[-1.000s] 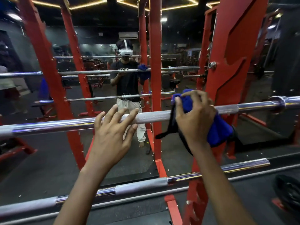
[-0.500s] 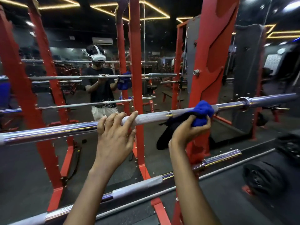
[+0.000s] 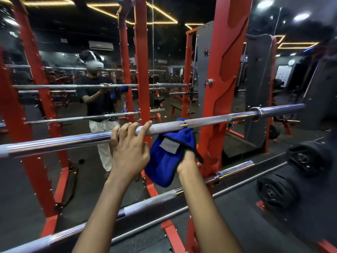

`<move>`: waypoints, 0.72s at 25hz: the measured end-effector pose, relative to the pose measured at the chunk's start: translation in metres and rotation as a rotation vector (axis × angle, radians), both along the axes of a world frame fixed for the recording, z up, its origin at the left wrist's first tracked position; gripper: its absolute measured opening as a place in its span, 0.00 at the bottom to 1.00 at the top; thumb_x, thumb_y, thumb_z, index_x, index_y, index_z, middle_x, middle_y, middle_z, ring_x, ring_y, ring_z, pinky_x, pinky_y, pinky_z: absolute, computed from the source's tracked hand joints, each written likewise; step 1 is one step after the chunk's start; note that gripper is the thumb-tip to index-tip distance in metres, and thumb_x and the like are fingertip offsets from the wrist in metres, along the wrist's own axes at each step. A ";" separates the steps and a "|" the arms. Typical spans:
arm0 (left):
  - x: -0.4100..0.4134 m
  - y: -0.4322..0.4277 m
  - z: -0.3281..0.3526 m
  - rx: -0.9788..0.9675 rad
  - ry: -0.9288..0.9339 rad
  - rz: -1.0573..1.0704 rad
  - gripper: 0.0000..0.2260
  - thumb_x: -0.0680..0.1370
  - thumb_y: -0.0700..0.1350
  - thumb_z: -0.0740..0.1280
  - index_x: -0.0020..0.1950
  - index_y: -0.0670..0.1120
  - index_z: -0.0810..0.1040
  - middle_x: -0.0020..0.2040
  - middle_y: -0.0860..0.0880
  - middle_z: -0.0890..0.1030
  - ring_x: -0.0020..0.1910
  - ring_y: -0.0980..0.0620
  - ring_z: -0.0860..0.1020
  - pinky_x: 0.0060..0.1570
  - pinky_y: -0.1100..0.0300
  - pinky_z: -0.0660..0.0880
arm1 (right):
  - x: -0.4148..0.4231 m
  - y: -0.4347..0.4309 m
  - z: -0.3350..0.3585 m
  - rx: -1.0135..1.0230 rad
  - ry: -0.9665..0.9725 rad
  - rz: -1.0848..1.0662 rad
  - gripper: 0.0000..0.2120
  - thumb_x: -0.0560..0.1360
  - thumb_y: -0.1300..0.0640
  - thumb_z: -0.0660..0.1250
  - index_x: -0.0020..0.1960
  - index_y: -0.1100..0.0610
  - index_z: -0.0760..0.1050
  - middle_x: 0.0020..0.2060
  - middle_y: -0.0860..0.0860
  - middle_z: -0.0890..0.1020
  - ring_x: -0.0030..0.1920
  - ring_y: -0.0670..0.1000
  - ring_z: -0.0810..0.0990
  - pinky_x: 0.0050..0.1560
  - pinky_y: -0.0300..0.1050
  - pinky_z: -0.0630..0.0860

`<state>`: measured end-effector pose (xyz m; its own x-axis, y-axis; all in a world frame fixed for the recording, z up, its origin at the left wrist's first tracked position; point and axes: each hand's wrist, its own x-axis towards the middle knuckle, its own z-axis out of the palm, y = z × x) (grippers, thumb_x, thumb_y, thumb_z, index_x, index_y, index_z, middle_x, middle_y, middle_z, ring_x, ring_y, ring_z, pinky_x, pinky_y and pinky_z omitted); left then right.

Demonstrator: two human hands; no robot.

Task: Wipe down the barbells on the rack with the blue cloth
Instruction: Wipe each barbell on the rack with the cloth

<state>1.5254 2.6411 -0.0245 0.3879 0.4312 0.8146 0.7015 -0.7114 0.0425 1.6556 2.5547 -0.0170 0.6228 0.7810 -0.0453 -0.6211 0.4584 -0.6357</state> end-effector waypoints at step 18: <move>-0.063 0.021 0.028 -0.076 0.054 0.159 0.23 0.81 0.59 0.53 0.65 0.51 0.80 0.57 0.45 0.82 0.59 0.41 0.78 0.61 0.45 0.66 | 0.082 0.041 0.028 -0.331 -1.318 -1.070 0.14 0.73 0.52 0.67 0.56 0.50 0.83 0.62 0.50 0.81 0.63 0.54 0.80 0.61 0.57 0.77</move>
<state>1.4627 2.6620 0.0040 0.3524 0.5500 0.7572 0.8077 -0.5875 0.0508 1.7380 2.5952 0.0114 0.5648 0.0932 0.8199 0.8205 0.0427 -0.5700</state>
